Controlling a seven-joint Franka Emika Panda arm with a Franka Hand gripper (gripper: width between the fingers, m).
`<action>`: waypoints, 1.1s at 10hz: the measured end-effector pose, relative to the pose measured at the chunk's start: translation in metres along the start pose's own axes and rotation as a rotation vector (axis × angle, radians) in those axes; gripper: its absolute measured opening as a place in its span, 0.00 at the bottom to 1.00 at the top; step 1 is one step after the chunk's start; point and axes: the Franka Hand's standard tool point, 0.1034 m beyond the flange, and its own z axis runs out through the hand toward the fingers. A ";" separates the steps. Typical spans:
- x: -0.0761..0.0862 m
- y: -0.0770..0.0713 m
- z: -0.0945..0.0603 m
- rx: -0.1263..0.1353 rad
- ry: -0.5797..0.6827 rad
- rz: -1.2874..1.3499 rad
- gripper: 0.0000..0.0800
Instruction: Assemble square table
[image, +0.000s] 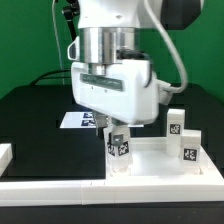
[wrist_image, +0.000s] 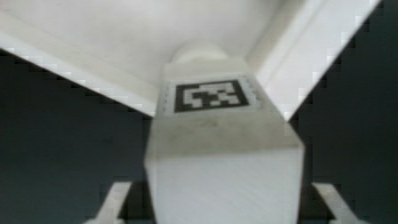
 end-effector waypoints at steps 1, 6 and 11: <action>0.002 0.005 0.000 0.013 -0.016 0.164 0.37; -0.017 0.007 0.000 0.024 -0.069 0.667 0.37; -0.022 0.004 0.000 0.004 -0.026 0.093 0.77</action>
Offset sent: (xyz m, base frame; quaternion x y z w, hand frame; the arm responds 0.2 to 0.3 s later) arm 0.0169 0.0216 0.0006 0.0965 -0.0326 0.3221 0.9412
